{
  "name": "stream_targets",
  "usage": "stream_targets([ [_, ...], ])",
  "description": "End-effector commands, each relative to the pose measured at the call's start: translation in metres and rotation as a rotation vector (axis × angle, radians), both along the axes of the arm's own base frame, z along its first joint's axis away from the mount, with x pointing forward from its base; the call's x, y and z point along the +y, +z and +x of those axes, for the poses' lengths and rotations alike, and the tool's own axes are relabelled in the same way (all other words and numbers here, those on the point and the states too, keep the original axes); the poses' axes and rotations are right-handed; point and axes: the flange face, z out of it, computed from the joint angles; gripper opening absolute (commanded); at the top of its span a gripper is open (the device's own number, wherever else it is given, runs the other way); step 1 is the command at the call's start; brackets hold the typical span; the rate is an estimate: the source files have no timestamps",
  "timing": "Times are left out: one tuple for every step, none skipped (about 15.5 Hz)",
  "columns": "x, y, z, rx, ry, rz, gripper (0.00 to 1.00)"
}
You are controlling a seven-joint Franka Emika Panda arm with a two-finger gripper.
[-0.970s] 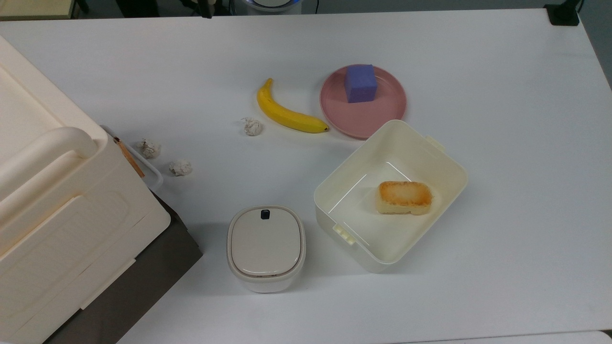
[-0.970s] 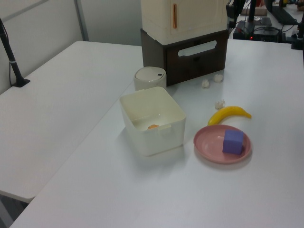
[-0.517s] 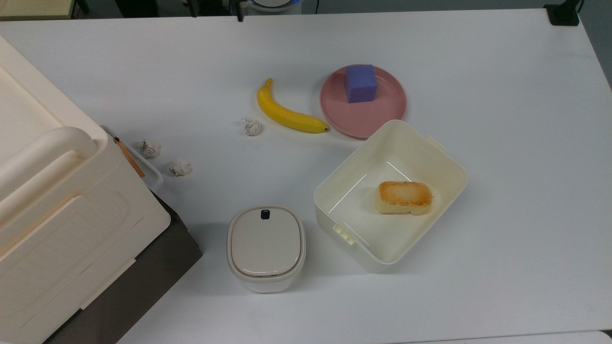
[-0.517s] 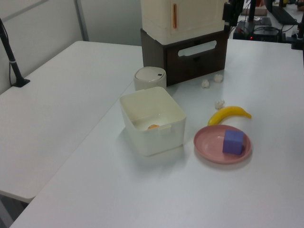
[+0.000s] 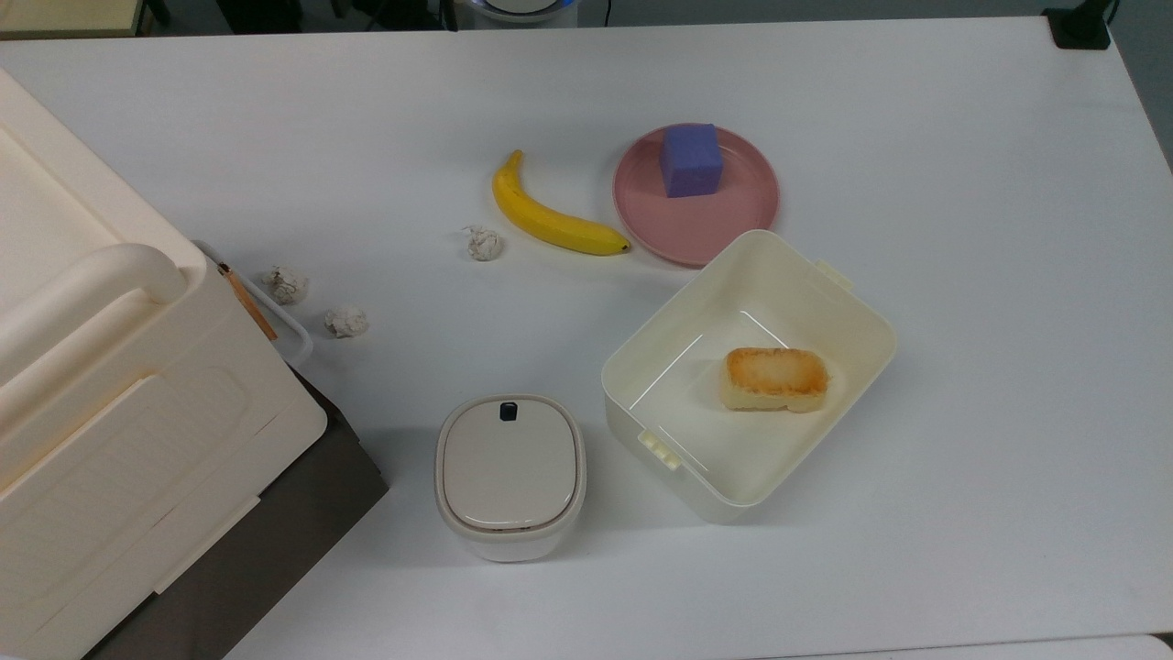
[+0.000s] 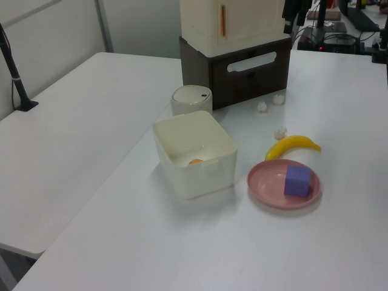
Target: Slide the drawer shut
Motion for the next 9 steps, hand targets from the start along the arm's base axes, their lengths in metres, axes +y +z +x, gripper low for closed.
stream_targets([
  [0.0029,0.0035,0.0034,-0.007,-0.018,0.026,1.0],
  [0.0003,0.0029,0.0033,-0.007,-0.018,0.025,1.0],
  [0.0002,0.0021,0.0033,-0.006,-0.01,0.023,1.0],
  [-0.0009,0.0015,0.0033,-0.006,-0.01,0.021,1.0],
  [-0.001,0.0008,0.0033,-0.004,-0.01,0.02,1.0],
  [-0.0017,0.0002,0.0033,-0.004,-0.012,0.021,1.0],
  [-0.0009,0.0009,0.0034,-0.006,-0.011,0.021,1.0],
  [0.0001,0.0008,0.0034,-0.005,-0.01,0.023,1.0],
  [-0.0006,0.0002,0.0034,-0.005,-0.012,0.025,1.0],
])
